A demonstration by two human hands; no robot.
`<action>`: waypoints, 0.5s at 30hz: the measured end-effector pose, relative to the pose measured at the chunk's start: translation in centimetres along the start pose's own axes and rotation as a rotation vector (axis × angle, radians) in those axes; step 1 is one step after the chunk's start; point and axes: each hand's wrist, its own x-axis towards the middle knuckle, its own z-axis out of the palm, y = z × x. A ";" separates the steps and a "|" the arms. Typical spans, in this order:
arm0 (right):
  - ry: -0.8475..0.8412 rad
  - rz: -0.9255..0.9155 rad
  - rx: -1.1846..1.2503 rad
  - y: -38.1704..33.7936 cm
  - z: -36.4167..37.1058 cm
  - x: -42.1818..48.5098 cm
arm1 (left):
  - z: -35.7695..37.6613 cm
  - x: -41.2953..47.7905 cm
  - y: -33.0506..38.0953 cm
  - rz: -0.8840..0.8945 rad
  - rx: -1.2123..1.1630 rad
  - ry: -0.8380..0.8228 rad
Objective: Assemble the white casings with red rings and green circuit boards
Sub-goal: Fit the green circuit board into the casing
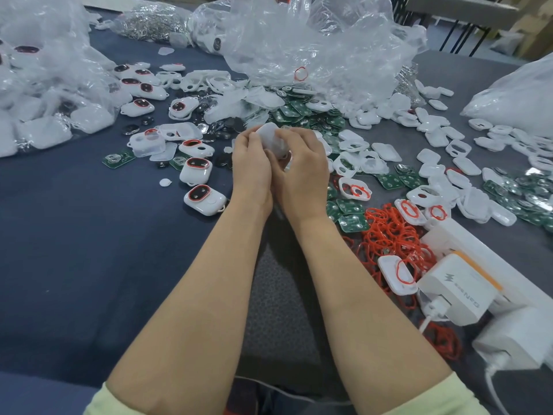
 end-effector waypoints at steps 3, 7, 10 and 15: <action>0.006 -0.002 -0.002 -0.1 0.0 0.0 | -0.1 0.0 -0.2 0.053 0.069 -0.010; 0.019 -0.031 -0.048 -0.3 0.1 -0.1 | -0.4 0.0 -0.1 0.099 0.135 -0.004; 0.020 -0.047 -0.076 -0.5 0.2 -0.1 | -0.5 0.0 0.1 0.100 0.143 -0.010; 0.028 -0.047 -0.072 -0.4 0.2 -0.2 | -0.6 -0.3 0.1 0.067 0.076 -0.065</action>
